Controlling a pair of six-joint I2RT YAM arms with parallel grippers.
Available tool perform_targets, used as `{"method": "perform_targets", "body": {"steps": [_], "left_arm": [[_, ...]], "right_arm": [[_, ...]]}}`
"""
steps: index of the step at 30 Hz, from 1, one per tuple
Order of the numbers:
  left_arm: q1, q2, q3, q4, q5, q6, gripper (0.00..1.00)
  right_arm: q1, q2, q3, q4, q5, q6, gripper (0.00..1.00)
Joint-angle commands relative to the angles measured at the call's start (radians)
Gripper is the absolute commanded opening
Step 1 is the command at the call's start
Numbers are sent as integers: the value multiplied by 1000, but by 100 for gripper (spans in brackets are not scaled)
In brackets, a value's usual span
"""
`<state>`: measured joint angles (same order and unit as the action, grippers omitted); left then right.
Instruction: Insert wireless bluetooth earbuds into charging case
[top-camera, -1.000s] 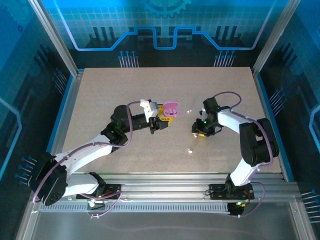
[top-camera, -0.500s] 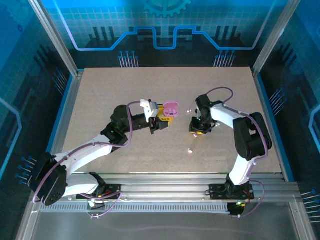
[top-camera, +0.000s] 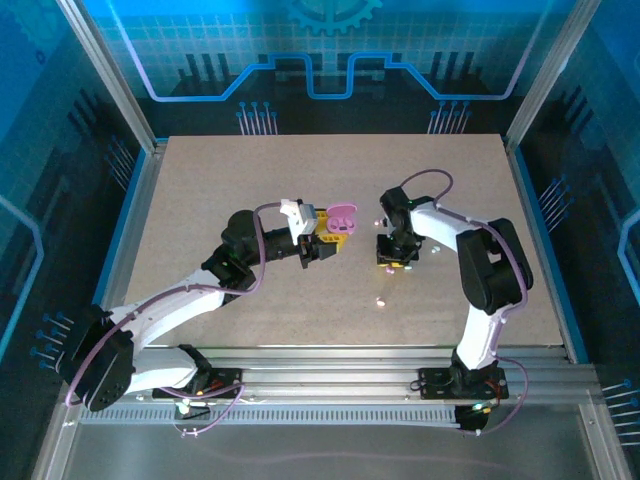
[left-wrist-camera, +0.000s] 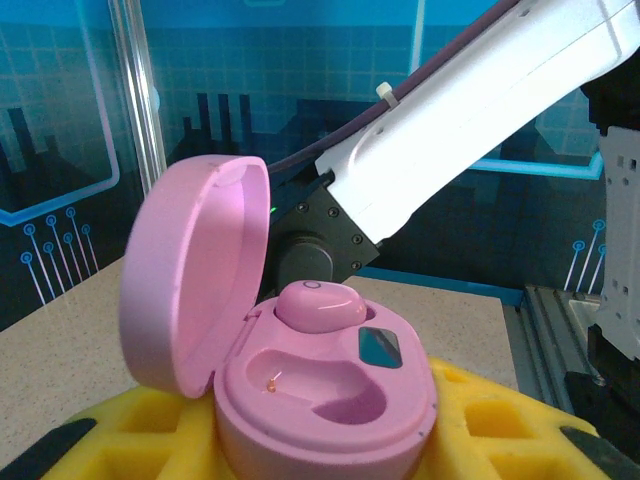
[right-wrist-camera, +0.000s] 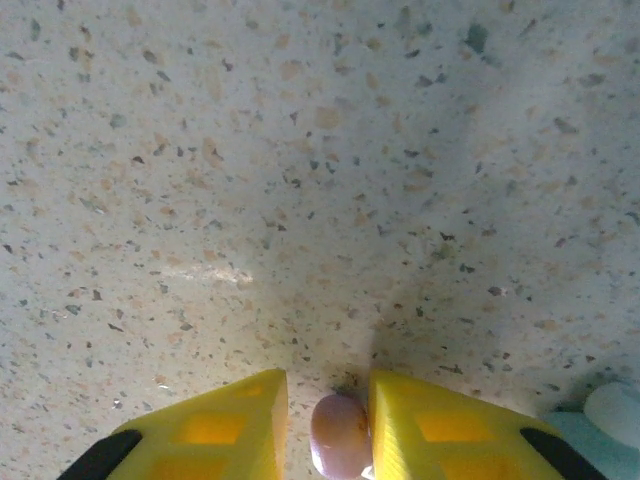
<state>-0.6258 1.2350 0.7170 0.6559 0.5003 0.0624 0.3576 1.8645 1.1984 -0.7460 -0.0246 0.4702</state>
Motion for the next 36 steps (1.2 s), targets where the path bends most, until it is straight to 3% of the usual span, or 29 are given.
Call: {"method": "perform_targets", "body": {"steps": [1, 10, 36], "left_arm": [[-4, -24, -11, 16, -12, 29, 36], [-5, -29, -16, 14, -14, 30, 37], [0, -25, -14, 15, -10, 25, 37]], "right_arm": [[18, 33, 34, -65, 29, -27, 28], [30, 59, 56, -94, 43, -50, 21], [50, 94, 105, -195, 69, -92, 26]]}}
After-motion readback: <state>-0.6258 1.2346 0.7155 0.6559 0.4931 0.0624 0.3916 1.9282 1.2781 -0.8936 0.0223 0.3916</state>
